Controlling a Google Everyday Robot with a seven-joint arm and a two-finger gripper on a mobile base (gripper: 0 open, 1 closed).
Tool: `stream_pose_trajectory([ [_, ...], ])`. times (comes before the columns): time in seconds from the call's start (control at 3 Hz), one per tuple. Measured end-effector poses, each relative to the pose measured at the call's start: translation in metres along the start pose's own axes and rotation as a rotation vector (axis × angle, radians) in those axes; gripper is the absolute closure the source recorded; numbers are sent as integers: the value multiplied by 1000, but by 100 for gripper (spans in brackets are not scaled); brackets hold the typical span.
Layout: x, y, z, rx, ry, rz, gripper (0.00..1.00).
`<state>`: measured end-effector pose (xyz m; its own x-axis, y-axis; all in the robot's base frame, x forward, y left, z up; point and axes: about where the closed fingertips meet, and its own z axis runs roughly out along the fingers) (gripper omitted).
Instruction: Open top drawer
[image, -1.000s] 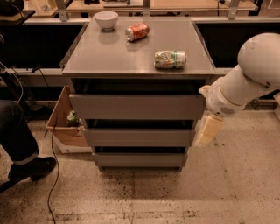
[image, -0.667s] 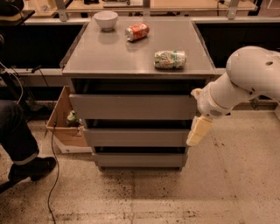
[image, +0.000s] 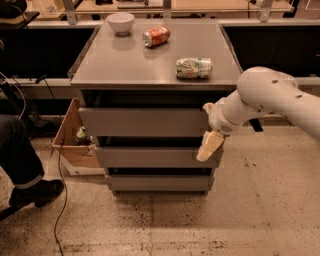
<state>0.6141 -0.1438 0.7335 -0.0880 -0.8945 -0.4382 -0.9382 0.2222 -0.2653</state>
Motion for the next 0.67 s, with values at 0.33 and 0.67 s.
stream_pose_trajectory([
  [0.33,-5,-16,28,4,-21,-7,0],
  [0.67,-14,-33,44,16,-44,-20,0],
])
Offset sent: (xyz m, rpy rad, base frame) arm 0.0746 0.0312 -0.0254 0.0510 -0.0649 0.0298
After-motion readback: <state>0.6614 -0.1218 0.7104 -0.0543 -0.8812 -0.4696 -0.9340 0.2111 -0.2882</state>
